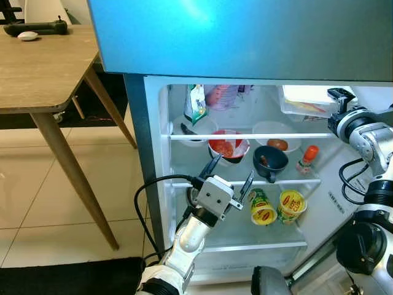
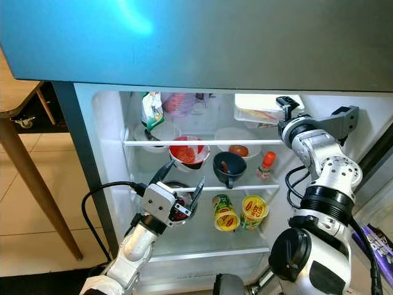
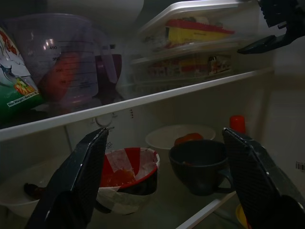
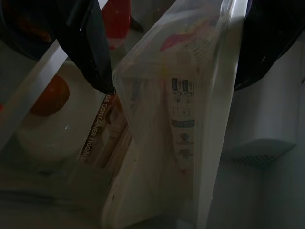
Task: Restocking fridge
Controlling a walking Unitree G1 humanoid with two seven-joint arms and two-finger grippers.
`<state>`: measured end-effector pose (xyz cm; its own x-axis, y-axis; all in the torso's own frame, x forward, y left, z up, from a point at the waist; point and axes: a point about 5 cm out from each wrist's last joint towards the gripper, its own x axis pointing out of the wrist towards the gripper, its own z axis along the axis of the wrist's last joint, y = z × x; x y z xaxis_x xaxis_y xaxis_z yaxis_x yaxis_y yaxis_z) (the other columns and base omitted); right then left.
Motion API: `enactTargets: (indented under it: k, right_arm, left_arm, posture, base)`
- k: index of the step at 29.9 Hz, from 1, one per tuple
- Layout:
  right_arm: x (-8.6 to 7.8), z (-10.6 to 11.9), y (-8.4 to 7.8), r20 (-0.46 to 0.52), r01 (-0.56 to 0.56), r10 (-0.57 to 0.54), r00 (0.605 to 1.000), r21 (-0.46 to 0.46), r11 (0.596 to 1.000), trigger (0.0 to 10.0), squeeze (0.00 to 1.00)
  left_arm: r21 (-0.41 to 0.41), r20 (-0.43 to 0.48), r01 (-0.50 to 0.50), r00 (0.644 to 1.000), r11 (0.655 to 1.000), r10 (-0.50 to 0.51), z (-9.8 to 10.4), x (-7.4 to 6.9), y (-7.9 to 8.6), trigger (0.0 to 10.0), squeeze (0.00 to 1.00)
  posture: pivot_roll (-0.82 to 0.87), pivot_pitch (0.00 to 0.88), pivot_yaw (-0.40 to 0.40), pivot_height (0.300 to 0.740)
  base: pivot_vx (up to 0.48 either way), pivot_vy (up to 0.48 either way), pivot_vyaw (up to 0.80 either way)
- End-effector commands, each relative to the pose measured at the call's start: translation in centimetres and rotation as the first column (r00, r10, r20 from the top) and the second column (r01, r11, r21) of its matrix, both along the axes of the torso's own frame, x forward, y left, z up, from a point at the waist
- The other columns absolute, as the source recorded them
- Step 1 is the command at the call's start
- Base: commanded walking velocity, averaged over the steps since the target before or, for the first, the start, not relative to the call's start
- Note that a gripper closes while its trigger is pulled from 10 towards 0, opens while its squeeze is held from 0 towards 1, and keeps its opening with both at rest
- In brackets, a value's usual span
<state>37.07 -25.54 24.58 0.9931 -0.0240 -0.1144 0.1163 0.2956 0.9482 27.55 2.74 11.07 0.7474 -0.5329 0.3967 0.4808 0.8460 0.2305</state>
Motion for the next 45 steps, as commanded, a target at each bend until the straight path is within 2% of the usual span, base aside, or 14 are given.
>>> enactTargets:
  k: [1, 9, 13, 20, 22, 23, 24, 27, 28, 29, 31, 37, 45]
  right_arm:
    - [-0.3, -0.7, -0.6, -0.03, -0.007, 0.007, 1.0, 0.008, 1.0, 10.0, 0.0]
    - [-0.4, -0.9, 0.1, -0.027, -0.079, 0.08, 0.996, 0.012, 0.997, 10.0, 0.0]
    - [-0.3, -1.6, 0.4, -0.085, -0.114, 0.108, 0.991, -0.065, 0.991, 10.0, 0.0]
    - [-0.3, -1.6, 0.7, -0.059, -0.145, 0.142, 0.988, -0.058, 0.988, 10.0, 0.0]
    - [-0.4, -1.5, 0.8, -0.044, -0.166, 0.164, 0.986, -0.054, 0.985, 10.0, 0.04]
    - [-0.4, -1.5, 0.9, -0.041, -0.171, 0.169, 0.985, -0.049, 0.984, 10.0, 0.53]
    - [-0.4, -1.5, 1.0, -0.039, -0.174, 0.172, 0.984, -0.043, 0.984, 10.0, 0.85]
    - [-0.3, -1.5, 1.1, -0.037, -0.171, 0.17, 0.985, -0.029, 0.985, 10.0, 0.91]
    - [-0.3, -1.5, 1.1, -0.027, -0.168, 0.168, 0.985, -0.007, 0.986, 10.0, 0.87]
    - [-0.2, -1.5, 1.2, -0.024, -0.168, 0.168, 0.986, 0.003, 0.986, 10.0, 0.73]
    - [-0.1, -1.5, 1.3, -0.015, -0.162, 0.163, 0.987, 0.033, 0.986, 10.0, 0.0]
    - [0.0, -1.2, 2.0, 0.028, -0.195, 0.194, 0.981, 0.072, 0.978, 10.0, 0.0]
    - [-0.3, 0.7, 4.2, 0.154, -0.338, 0.33, 0.931, 0.027, 0.941, 10.0, 0.0]
  left_arm:
    - [-0.014, -0.036, 0.019, 0.999, 1.0, -0.02, -0.4, -0.5, -0.9, 10.0, 0.0]
    - [-0.012, -0.035, 0.027, 0.999, 1.0, -0.027, -0.5, -0.5, -1.0, 10.0, 0.0]
    - [-0.01, -0.037, 0.031, 0.999, 0.999, -0.032, -0.5, -0.6, -1.1, 10.0, 0.0]
    - [-0.009, -0.04, 0.036, 0.999, 0.999, -0.036, -0.6, -0.7, -1.2, 10.0, 0.0]
    - [-0.009, -0.041, 0.036, 0.998, 0.999, -0.037, -0.6, -0.7, -1.2, 10.0, 0.0]
    - [-0.009, -0.042, 0.036, 0.998, 0.999, -0.037, -0.6, -0.7, -1.2, 10.0, 0.0]
    - [-0.009, -0.043, 0.037, 0.998, 0.999, -0.037, -0.7, -0.7, -1.2, 10.0, 0.0]
    - [-0.01, -0.044, 0.037, 0.998, 0.999, -0.037, -0.7, -0.7, -1.2, 10.0, 0.0]
    - [-0.01, -0.044, 0.037, 0.998, 0.999, -0.037, -0.7, -0.7, -1.2, 10.0, 0.0]
    - [-0.01, -0.045, 0.037, 0.998, 0.999, -0.037, -0.7, -0.7, -1.2, 10.0, 0.0]
    - [-0.01, -0.046, 0.036, 0.998, 0.999, -0.036, -0.7, -0.7, -1.2, 10.0, 0.0]
    - [-0.01, -0.046, 0.035, 0.998, 0.999, -0.036, -0.7, -0.7, -1.2, 10.0, 0.0]
    - [-0.011, -0.047, 0.034, 0.998, 0.999, -0.035, -0.7, -0.7, -1.2, 10.0, 0.0]
  posture:
    - [-0.13, 0.0, -0.074, 0.55]
    - [-0.13, 0.0, -0.071, 0.55]
    - [-0.13, 0.0, -0.07, 0.55]
    - [-0.13, 0.0, -0.069, 0.55]
    - [-0.13, 0.0, -0.069, 0.55]
    - [-0.13, 0.0, -0.069, 0.55]
    - [-0.13, 0.0, -0.066, 0.55]
    - [-0.13, 0.0, -0.066, 0.55]
    - [-0.13, 0.0, -0.066, 0.55]
    - [-0.13, 0.0, -0.066, 0.55]
    - [-0.13, 0.003, -0.065, 0.55]
    - [-0.13, 0.004, -0.065, 0.55]
    - [-0.13, 0.004, -0.066, 0.55]
  base:
    - [0.0, 0.0, 0.0]
    - [0.0, 0.0, 0.0]
    - [0.0, 0.0, 0.0]
    - [0.0, 0.0, 0.0]
    - [0.0, 0.0, 0.0]
    - [0.0, 0.0, 0.0]
    - [0.0, 0.0, 0.0]
    - [0.0, 0.0, 0.0]
    - [0.0, 0.0, 0.0]
    - [0.0, 0.0, 0.0]
    - [0.0, 0.0, 0.0]
    - [0.0, 0.0, 0.0]
    - [0.0, 0.0, 0.0]
